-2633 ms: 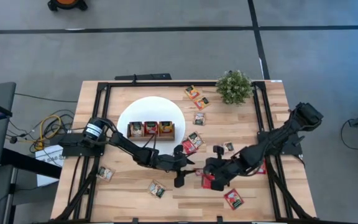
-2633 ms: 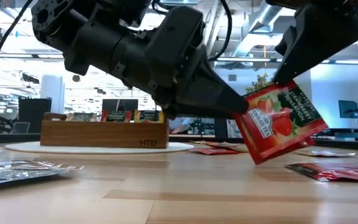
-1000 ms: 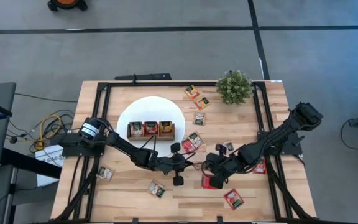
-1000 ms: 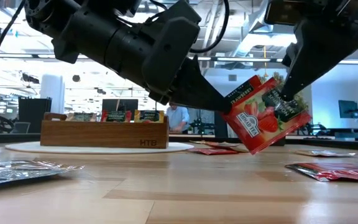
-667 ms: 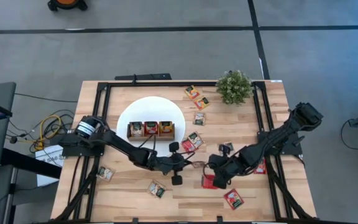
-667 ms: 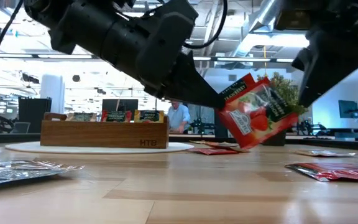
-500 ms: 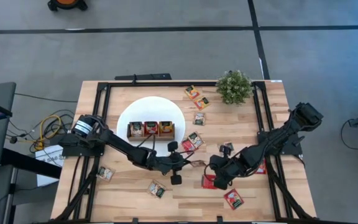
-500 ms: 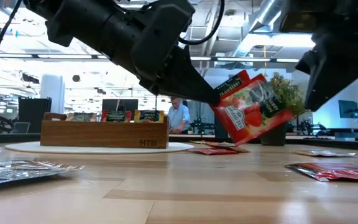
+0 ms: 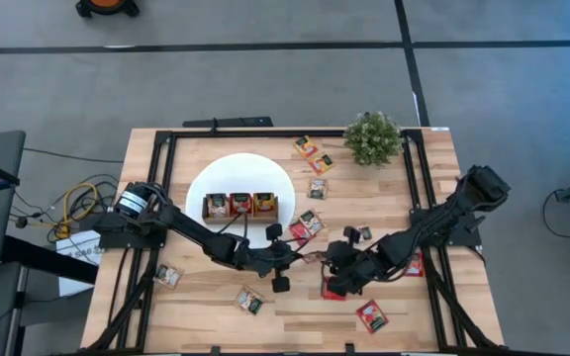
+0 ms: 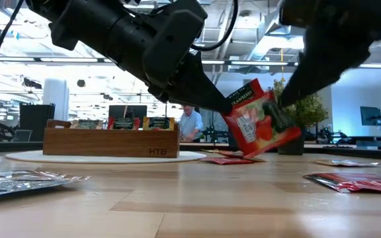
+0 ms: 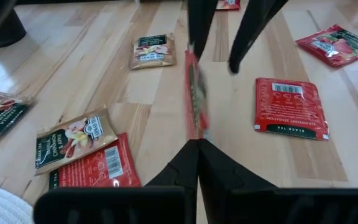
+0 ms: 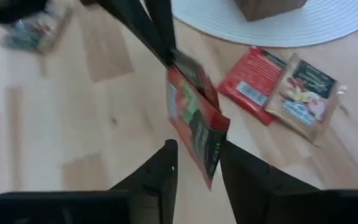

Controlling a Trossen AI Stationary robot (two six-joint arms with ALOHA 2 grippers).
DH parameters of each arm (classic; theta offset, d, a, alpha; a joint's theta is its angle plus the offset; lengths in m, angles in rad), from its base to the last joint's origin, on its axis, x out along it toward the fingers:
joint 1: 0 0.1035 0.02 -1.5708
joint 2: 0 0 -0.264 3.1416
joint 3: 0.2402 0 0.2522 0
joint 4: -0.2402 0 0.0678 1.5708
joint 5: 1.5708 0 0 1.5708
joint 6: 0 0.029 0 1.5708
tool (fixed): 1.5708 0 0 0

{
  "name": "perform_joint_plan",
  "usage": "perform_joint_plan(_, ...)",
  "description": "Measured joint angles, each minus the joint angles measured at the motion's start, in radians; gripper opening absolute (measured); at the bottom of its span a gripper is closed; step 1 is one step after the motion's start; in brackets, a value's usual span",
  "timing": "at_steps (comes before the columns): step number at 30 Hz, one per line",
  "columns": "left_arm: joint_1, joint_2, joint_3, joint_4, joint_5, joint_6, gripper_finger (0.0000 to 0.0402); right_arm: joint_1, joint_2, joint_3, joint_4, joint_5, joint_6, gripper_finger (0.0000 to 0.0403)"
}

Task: Pick & Place Tea
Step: Put the red tea bag into the middle section of the wooden organizer

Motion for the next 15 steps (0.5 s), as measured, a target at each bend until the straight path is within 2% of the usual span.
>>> perform_joint_plan(3,0.000,0.000,0.000,0.001,0.000,-0.002,0.0000,0.000,0.058,0.002,0.059,0.006,-0.054,0.0095)
perform_joint_plan(9,0.000,0.000,-0.001,0.002,0.000,-0.003,0.0000,0.002,0.134,0.007,0.139,0.001,-0.142,0.0009)
perform_joint_plan(15,0.000,0.000,0.000,-0.003,-0.025,-0.003,0.0000,0.003,0.155,0.015,0.145,-0.121,-0.160,0.0007)
